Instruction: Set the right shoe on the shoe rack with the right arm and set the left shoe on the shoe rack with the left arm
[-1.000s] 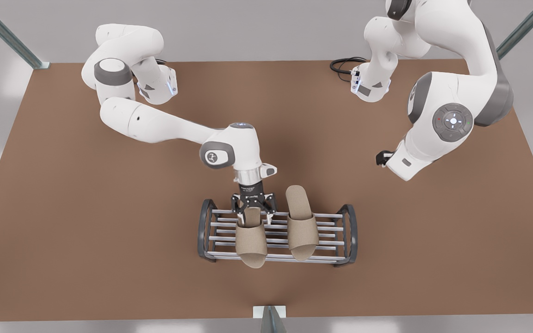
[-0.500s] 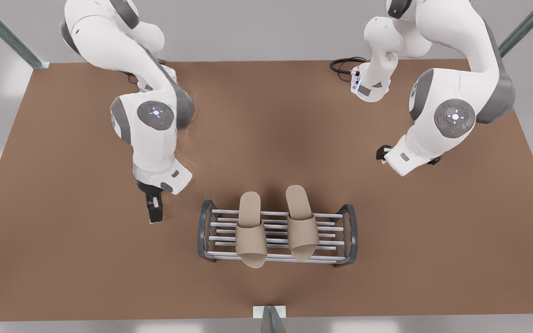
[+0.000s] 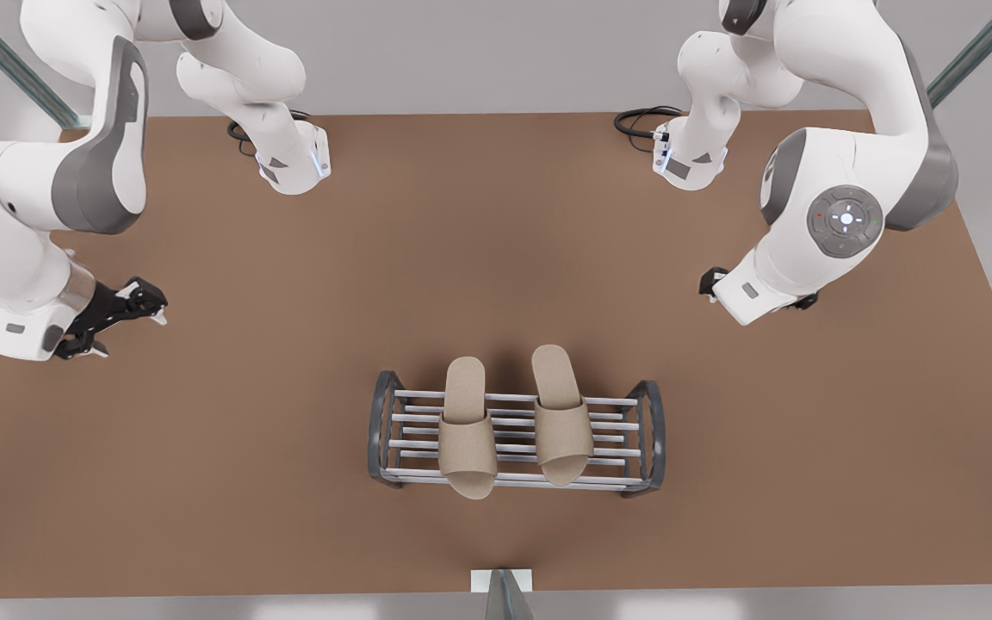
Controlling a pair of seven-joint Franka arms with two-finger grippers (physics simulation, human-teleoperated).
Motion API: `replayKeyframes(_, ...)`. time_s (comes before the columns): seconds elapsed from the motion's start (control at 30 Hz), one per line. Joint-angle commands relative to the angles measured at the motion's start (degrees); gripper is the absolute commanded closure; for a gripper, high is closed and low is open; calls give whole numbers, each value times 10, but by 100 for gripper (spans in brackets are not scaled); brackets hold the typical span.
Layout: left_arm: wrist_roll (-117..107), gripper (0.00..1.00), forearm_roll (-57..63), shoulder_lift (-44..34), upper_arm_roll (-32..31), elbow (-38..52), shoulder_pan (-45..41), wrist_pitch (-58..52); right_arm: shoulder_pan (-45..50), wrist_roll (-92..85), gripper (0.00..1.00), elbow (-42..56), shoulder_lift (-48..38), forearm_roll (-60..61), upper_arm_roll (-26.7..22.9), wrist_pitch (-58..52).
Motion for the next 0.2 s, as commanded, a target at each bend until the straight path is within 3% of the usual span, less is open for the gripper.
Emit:
replayKeyframes(0.0, 26, 0, 0, -1, 0, 0, 0, 0, 0, 340, 0, 0, 1, 6, 0, -11)
replayKeyframes(0.07, 26, 0, 0, -1, 0, 0, 0, -1, 3, 417, 0, 4, 30, 11, 1, -20)
replayKeyframes(0.13, 26, 0, 0, -1, -2, 0, 0, -1, 9, 436, 0, 108, 117, 11, 1, -99)
replayKeyframes(0.17, 25, 0, 0, -1, -3, 0, 0, -1, 9, 436, 0, 107, 117, 11, 1, -99)
